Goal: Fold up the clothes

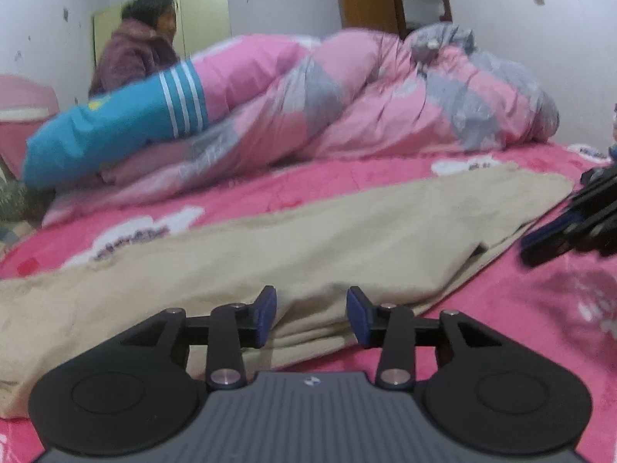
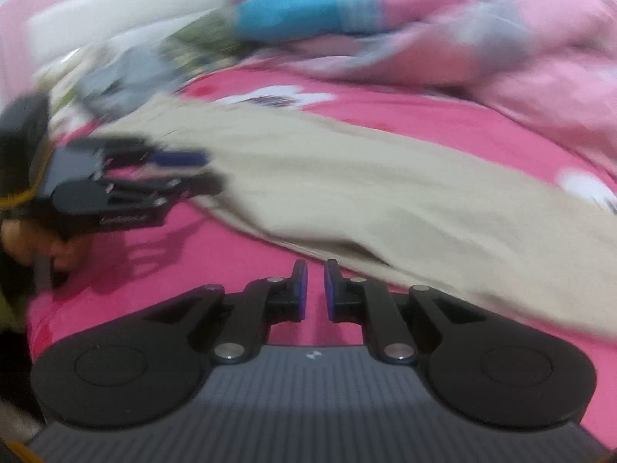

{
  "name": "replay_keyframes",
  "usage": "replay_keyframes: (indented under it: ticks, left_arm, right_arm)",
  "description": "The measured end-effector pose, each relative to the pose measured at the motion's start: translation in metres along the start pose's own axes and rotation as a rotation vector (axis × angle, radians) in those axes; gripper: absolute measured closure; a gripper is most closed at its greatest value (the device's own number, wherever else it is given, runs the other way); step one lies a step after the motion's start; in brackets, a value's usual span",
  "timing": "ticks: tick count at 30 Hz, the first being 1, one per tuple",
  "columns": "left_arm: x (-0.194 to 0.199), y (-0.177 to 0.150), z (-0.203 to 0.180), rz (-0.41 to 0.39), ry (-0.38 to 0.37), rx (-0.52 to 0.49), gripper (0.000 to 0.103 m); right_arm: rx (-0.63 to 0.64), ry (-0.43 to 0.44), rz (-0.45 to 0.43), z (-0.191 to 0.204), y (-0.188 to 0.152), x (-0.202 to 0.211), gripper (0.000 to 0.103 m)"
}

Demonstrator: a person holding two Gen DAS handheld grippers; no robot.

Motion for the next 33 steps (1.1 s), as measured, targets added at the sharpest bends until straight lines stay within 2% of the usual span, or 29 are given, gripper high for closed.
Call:
replay_keyframes:
  ticks: [5, 9, 10, 12, 14, 17, 18, 19, 22, 24, 26, 29, 31, 33]
  left_arm:
    - [-0.007, -0.007, 0.007, 0.062, -0.005, 0.040, 0.061]
    - [-0.009, -0.009, 0.010, 0.077, -0.011, 0.054, 0.061]
    - [-0.009, -0.009, 0.010, 0.078, -0.009, 0.052, 0.061]
    - [-0.010, -0.010, 0.009, 0.078, -0.003, 0.042, 0.061]
    - [-0.010, -0.011, 0.008, 0.077, 0.000, 0.037, 0.061]
    - [-0.010, -0.011, 0.008, 0.079, -0.004, 0.043, 0.061]
    - [-0.011, -0.011, 0.009, 0.079, -0.006, 0.046, 0.061]
    - [-0.011, -0.011, 0.009, 0.080, -0.008, 0.049, 0.061]
    - [-0.012, -0.011, 0.010, 0.082, -0.011, 0.053, 0.061]
    - [-0.012, -0.012, 0.009, 0.084, -0.012, 0.053, 0.061]
    - [-0.012, -0.012, 0.009, 0.086, -0.014, 0.055, 0.061]
    - [-0.012, -0.012, 0.010, 0.087, -0.014, 0.057, 0.061]
    - [-0.012, -0.012, 0.009, 0.086, -0.014, 0.057, 0.061]
    - [-0.012, -0.013, 0.009, 0.086, -0.013, 0.056, 0.061]
  right_arm:
    - [-0.336, -0.179, -0.020, -0.071, -0.035, 0.026, 0.083]
    - [-0.712, -0.331, -0.088, -0.143, -0.069, 0.049, 0.051]
    - [-0.838, -0.365, -0.106, -0.163, -0.082, 0.054, 0.050]
    - [-1.062, -0.364, -0.166, -0.195, -0.109, 0.057, 0.051]
    - [-1.169, -0.330, -0.234, -0.214, -0.120, 0.057, 0.052]
    - [-1.133, -0.387, -0.224, -0.230, -0.115, 0.049, 0.055]
    - [-1.105, -0.416, -0.205, -0.233, -0.113, 0.047, 0.073]
    - [-1.082, -0.450, -0.183, -0.237, -0.112, 0.046, 0.098]
    - [-1.040, -0.489, -0.236, -0.245, -0.104, 0.055, 0.099]
    - [-0.995, -0.544, -0.232, -0.252, -0.109, 0.058, 0.099]
    - [-1.038, -0.544, -0.210, -0.260, -0.127, 0.054, 0.098]
    - [-1.069, -0.526, -0.258, -0.259, -0.136, 0.061, 0.092]
    - [-1.052, -0.596, -0.268, -0.255, -0.133, 0.071, 0.082]
    - [-0.978, -0.694, -0.261, -0.249, -0.121, 0.079, 0.080]
Point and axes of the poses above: each gripper's, at about its wrist camera, not at the fingertips, and x roughly against the way its jaws point, z to its left, y to its top, the point moved 7 cm from there along -x, roughly the way its jaws point, and after that the axes turned 12 degrees about x, right-handed, at the moved point
